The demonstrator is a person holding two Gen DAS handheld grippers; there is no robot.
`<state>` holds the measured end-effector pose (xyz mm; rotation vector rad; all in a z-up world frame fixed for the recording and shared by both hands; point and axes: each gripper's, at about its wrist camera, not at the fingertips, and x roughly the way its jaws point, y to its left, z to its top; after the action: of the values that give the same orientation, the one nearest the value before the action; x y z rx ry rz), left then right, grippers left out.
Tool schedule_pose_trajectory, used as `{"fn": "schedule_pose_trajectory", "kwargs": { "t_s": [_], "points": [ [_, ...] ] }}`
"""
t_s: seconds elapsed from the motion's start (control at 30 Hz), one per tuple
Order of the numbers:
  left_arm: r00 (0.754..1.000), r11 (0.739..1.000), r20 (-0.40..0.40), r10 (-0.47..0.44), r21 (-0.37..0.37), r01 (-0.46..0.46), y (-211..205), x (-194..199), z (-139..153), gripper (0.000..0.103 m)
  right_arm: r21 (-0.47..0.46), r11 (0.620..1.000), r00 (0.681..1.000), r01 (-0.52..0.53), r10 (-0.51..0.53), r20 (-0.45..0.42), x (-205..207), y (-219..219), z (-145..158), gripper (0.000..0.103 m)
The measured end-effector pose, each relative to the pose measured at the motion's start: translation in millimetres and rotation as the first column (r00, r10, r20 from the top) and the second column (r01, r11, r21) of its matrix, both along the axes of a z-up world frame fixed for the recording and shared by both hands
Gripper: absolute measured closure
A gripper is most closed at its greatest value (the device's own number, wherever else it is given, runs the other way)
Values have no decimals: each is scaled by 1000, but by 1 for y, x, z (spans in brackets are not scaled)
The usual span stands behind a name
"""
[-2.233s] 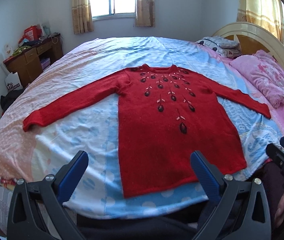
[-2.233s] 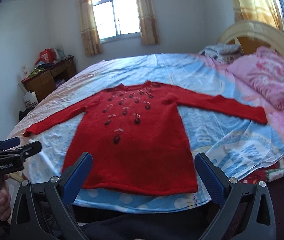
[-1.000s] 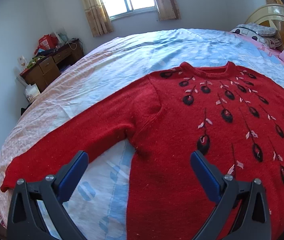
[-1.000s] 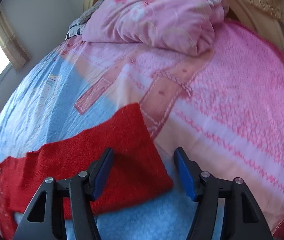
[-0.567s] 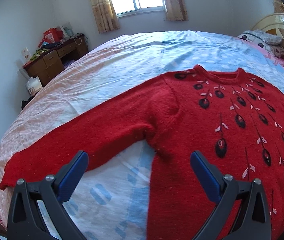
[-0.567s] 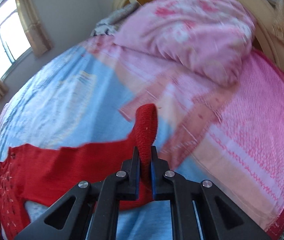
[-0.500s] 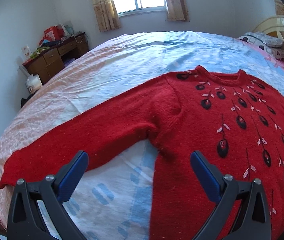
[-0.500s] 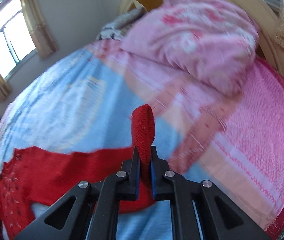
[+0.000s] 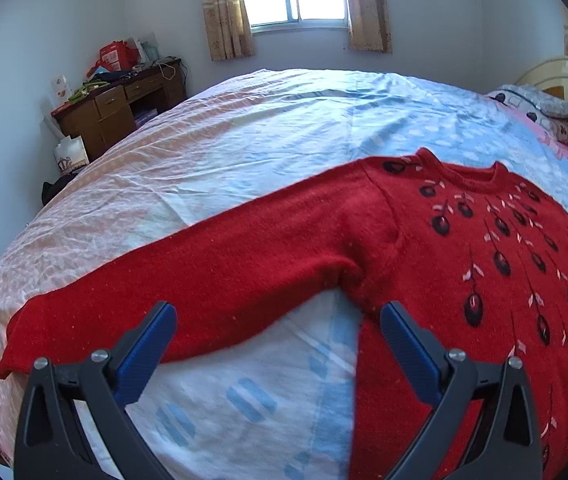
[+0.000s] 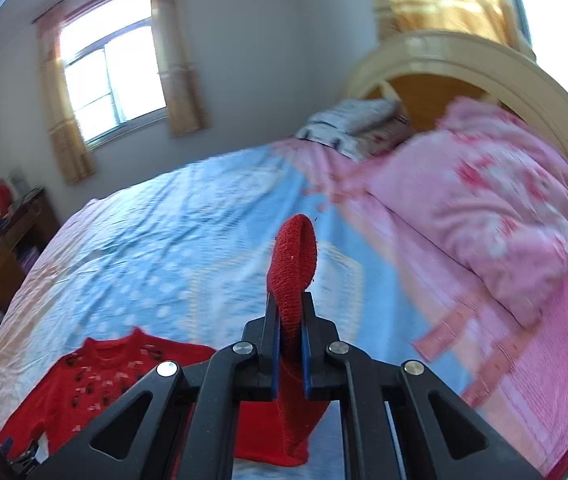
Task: Fold small clothes
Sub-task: 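Grasp the sweater sleeve cuff with the right gripper and lift it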
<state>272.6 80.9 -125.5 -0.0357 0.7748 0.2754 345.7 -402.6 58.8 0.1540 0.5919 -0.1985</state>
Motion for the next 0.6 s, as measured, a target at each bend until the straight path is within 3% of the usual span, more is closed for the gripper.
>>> {"fn": "schedule_pose_trajectory", "kwargs": {
  "t_s": [0.3,0.6],
  "points": [
    [1000,1000,10,-18,-21,18,7,-5,1,0,-98,978,982,-183,186,24,22,110,18,96],
    [1000,999,19,-3,-45,3,19,-7,0,0,-150,929,939,-337,343,12,38,209,14,96]
  ]
}}
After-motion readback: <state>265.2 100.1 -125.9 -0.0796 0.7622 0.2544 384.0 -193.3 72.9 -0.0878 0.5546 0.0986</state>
